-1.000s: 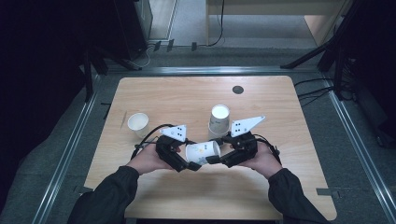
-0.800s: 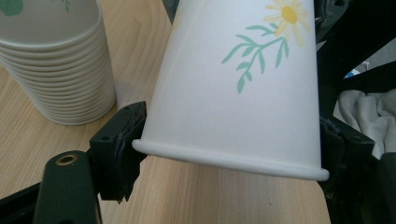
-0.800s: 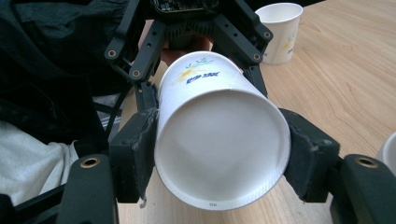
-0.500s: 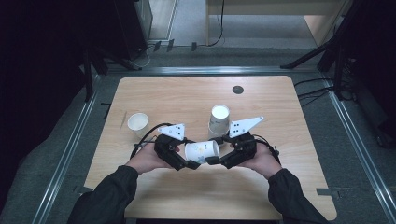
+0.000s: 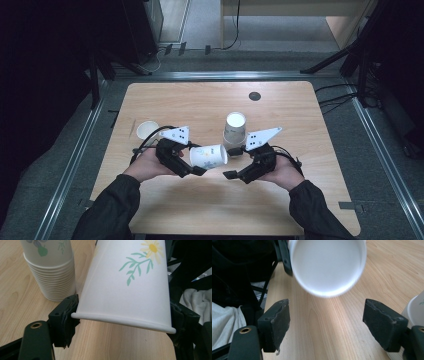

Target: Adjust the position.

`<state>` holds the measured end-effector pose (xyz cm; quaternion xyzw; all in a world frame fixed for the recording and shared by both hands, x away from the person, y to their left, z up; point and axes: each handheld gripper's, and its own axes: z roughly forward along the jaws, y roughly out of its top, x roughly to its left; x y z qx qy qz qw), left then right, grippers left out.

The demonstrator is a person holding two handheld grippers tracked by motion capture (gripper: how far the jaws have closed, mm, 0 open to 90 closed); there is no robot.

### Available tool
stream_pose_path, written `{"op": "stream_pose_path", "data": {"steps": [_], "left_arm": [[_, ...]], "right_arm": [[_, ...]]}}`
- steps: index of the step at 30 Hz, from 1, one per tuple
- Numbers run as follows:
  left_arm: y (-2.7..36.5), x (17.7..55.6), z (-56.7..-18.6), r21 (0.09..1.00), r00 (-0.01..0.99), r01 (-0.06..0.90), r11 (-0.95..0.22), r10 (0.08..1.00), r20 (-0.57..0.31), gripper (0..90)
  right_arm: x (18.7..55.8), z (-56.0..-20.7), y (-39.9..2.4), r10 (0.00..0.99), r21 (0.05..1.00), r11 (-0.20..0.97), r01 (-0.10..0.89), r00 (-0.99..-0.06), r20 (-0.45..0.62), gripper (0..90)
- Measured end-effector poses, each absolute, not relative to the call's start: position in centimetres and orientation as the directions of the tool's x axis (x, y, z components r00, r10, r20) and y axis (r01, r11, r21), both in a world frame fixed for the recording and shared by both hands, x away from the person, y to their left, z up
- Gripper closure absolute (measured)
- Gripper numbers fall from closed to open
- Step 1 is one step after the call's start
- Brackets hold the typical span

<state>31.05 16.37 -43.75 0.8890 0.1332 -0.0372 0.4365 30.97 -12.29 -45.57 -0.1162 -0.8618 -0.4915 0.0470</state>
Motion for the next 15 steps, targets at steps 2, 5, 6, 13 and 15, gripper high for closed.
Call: {"op": "stream_pose_path", "data": {"steps": [2, 5, 6, 13, 15], "left_arm": [[16.6, 31.1, -43.3, 0.762, 0.962, 0.268, -0.589, 0.213, -0.174, 22.1], [16.5, 31.2, -42.5, 0.745, 0.964, 0.258, -0.615, 0.209, -0.162, 22.1], [16.5, 31.3, -42.3, 0.738, 0.967, 0.248, -0.628, 0.202, -0.153, 22.1], [15.4, 32.2, -41.1, 0.659, 0.972, 0.235, -0.714, 0.162, -0.171, 22.1], [14.8, 32.4, -40.9, 0.623, 0.975, 0.223, -0.75, 0.168, -0.147, 22.1]], "right_arm": [[31.0, -45.6, -12.2, 0.157, 0.834, 0.493, 0.247, -0.968, 0.194, 22.3], [30.9, -45.7, -12.3, 0.166, 0.831, 0.501, 0.242, -0.969, 0.182, 22.2], [30.8, -45.7, -12.3, 0.17, 0.829, 0.505, 0.24, -0.969, 0.176, 22.2], [30.6, -45.6, -12.7, 0.184, 0.832, 0.5, 0.238, -0.969, 0.167, 22.3], [30.6, -45.6, -12.7, 0.187, 0.834, 0.498, 0.238, -0.968, 0.165, 22.3]]}}
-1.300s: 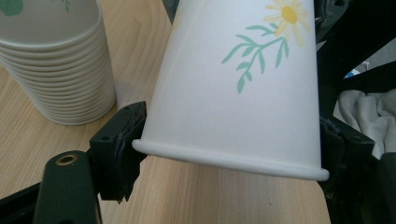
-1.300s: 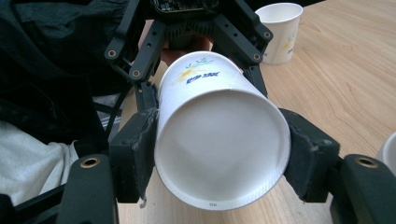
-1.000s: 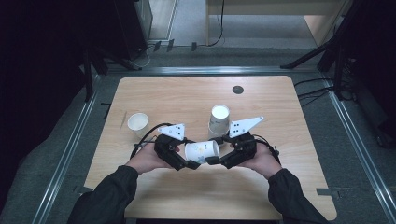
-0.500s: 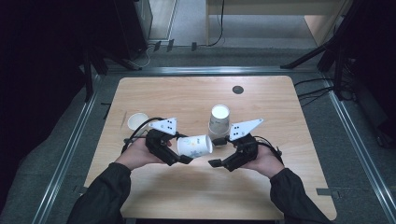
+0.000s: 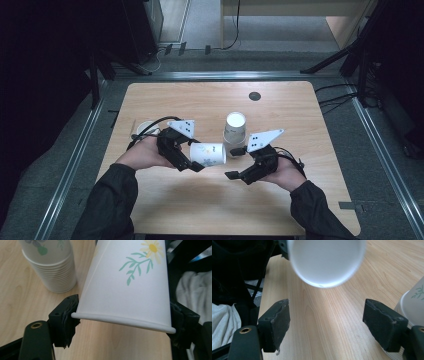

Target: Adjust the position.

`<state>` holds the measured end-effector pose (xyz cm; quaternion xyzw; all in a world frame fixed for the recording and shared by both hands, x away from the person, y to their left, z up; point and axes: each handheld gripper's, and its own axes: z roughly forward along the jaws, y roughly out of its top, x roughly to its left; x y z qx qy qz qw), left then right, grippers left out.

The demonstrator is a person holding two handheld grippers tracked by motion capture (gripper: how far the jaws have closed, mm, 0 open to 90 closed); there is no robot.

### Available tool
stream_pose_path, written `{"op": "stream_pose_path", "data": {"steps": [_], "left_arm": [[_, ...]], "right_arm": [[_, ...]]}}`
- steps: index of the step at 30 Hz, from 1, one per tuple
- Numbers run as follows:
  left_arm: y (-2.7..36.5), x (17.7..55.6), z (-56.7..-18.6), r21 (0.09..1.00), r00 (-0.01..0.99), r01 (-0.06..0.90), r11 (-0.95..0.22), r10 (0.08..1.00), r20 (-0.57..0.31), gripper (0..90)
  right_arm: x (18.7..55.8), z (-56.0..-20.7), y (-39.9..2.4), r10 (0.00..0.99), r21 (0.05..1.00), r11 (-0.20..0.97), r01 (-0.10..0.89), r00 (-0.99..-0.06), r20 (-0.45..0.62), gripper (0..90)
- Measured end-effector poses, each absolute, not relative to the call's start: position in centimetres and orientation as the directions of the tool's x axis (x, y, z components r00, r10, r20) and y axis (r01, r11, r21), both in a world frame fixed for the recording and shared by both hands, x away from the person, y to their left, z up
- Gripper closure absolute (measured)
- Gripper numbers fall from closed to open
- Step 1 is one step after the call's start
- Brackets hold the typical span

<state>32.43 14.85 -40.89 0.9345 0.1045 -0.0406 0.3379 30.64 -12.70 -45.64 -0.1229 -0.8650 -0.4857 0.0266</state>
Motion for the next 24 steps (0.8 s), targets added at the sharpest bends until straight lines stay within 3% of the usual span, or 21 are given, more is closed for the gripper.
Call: {"op": "stream_pose_path", "data": {"steps": [24], "left_arm": [[12.2, 32.2, -43.2, 0.385, 0.975, 0.221, -0.896, 0.192, -0.112, 22.3]], "right_arm": [[30.7, -46.9, -10.5, 0.171, 0.811, 0.548, 0.208, -0.976, 0.135, 22.1]]}}
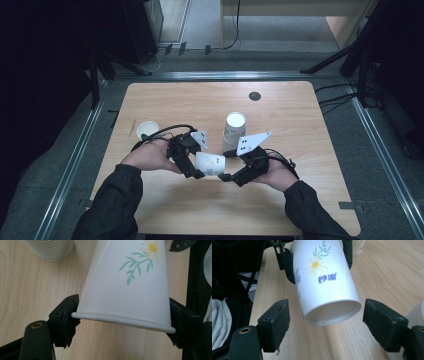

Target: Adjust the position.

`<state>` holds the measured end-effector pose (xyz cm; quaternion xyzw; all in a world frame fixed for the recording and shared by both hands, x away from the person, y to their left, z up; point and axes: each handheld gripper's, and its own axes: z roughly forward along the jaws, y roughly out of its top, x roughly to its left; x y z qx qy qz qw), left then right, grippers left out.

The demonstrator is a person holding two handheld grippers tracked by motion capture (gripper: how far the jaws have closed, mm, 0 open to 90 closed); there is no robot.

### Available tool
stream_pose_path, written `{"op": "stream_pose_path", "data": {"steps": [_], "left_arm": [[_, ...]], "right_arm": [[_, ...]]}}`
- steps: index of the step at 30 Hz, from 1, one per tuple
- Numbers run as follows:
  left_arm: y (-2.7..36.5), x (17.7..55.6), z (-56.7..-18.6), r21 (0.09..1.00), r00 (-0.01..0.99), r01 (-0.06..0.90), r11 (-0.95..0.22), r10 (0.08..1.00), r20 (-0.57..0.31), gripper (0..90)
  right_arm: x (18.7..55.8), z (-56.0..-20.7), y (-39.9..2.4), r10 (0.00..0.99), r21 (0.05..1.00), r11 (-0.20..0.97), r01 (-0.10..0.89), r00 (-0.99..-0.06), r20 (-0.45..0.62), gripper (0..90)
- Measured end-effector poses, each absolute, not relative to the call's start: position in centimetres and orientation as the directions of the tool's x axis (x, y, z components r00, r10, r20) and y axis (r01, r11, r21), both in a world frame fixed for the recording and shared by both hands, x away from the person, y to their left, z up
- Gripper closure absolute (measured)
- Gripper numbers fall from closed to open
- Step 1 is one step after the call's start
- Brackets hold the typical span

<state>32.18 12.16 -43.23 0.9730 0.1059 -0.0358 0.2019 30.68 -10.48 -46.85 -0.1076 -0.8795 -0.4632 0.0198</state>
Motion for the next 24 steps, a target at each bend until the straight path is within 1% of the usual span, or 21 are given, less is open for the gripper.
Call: {"op": "stream_pose_path", "data": {"steps": [8, 16, 21, 24], "left_arm": [[11.4, 32.1, -43.3, 0.354, 0.969, 0.241, -0.904, 0.202, -0.143, 22.6], [11.0, 31.9, -43.3, 0.343, 0.969, 0.242, -0.908, 0.206, -0.138, 22.7], [10.8, 31.8, -43.3, 0.334, 0.974, 0.217, -0.917, 0.183, -0.131, 22.6], [10.8, 31.8, -43.4, 0.339, 0.972, 0.226, -0.913, 0.19, -0.136, 22.7]], "right_arm": [[30.8, -47.3, -9.2, 0.153, 0.806, 0.559, 0.196, -0.979, 0.132, 22.4], [30.8, -47.6, -8.6, 0.132, 0.801, 0.572, 0.175, -0.984, 0.121, 24.1], [30.7, -47.6, -8.4, 0.123, 0.8, 0.577, 0.165, -0.986, 0.114, 27.3], [30.7, -47.6, -8.4, 0.117, 0.799, 0.58, 0.159, -0.987, 0.112, 30.2]]}}
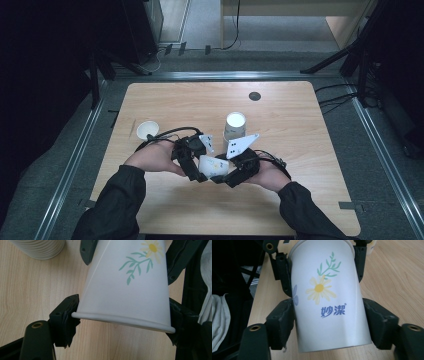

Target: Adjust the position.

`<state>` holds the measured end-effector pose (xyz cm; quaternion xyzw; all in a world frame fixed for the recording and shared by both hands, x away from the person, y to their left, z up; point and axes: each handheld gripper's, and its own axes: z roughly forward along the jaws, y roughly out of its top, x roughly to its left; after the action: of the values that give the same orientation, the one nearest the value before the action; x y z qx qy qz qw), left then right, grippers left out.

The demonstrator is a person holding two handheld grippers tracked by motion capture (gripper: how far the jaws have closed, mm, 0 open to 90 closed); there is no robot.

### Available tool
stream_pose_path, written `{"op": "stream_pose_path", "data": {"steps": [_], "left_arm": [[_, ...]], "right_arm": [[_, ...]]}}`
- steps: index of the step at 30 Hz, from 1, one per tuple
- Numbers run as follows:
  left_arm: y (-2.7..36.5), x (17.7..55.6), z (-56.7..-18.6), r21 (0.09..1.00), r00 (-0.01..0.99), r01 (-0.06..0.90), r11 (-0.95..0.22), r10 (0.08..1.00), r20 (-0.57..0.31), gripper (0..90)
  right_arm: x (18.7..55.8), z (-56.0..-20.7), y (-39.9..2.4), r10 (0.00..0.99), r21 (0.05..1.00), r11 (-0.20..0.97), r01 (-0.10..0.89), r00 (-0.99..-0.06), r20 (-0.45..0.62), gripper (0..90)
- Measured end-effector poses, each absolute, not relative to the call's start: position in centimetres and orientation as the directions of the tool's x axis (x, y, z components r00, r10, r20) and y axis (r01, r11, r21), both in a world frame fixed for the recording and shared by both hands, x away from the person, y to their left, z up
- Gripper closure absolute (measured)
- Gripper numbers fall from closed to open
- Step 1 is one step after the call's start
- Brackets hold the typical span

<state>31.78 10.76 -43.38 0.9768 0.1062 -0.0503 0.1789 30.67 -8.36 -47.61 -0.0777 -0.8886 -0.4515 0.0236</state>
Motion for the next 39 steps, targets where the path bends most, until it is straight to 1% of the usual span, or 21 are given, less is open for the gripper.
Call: {"op": "stream_pose_path", "data": {"steps": [6, 10, 12, 15, 16, 24, 29, 31, 35, 39], "left_arm": [[10.9, 31.8, -43.4, 0.344, 0.975, 0.212, -0.915, 0.176, -0.133, 22.5], [11.1, 31.7, -43.4, 0.367, 0.98, 0.195, -0.91, 0.163, -0.118, 21.2], [11.2, 31.7, -43.3, 0.377, 0.979, 0.2, -0.905, 0.167, -0.118, 19.8], [11.5, 31.9, -43.1, 0.392, 0.978, 0.205, -0.897, 0.172, -0.118, 13.4], [11.7, 31.9, -43.1, 0.409, 0.979, 0.204, -0.889, 0.173, -0.112, 12.6], [13.3, 32.3, -42.7, 0.501, 0.969, 0.247, -0.829, 0.202, -0.143, 11.6], [14.2, 32.1, -43.2, 0.547, 0.967, 0.255, -0.797, 0.215, -0.137, 11.4], [14.8, 32.2, -43.6, 0.574, 0.961, 0.275, -0.771, 0.215, -0.173, 11.5], [15.5, 32.3, -44.3, 0.595, 0.948, 0.318, -0.738, 0.242, -0.207, 11.8], [15.9, 32.0, -44.5, 0.624, 0.942, 0.334, -0.706, 0.255, -0.216, 12.1]], "right_arm": [[30.6, -47.5, -8.4, 0.104, 0.798, 0.585, 0.147, -0.989, 0.105, 31.8], [30.5, -47.3, -8.3, 0.106, 0.797, 0.589, 0.132, -0.991, 0.086, 32.4], [30.5, -47.3, -8.4, 0.109, 0.797, 0.588, 0.137, -0.99, 0.089, 32.3], [30.6, -47.2, -8.5, 0.116, 0.798, 0.586, 0.14, -0.989, 0.089, 32.3], [30.7, -47.2, -8.7, 0.117, 0.8, 0.584, 0.139, -0.989, 0.086, 32.3], [30.8, -46.4, -9.8, 0.14, 0.824, 0.544, 0.158, -0.985, 0.097, 32.2], [31.1, -46.0, -10.5, 0.138, 0.85, 0.495, 0.181, -0.982, 0.128, 32.1], [31.3, -45.9, -10.9, 0.146, 0.855, 0.485, 0.187, -0.98, 0.132, 32.1], [31.4, -45.7, -11.4, 0.153, 0.858, 0.473, 0.199, -0.978, 0.143, 32.1], [31.5, -45.6, -11.7, 0.155, 0.865, 0.461, 0.197, -0.978, 0.14, 32.1]]}}
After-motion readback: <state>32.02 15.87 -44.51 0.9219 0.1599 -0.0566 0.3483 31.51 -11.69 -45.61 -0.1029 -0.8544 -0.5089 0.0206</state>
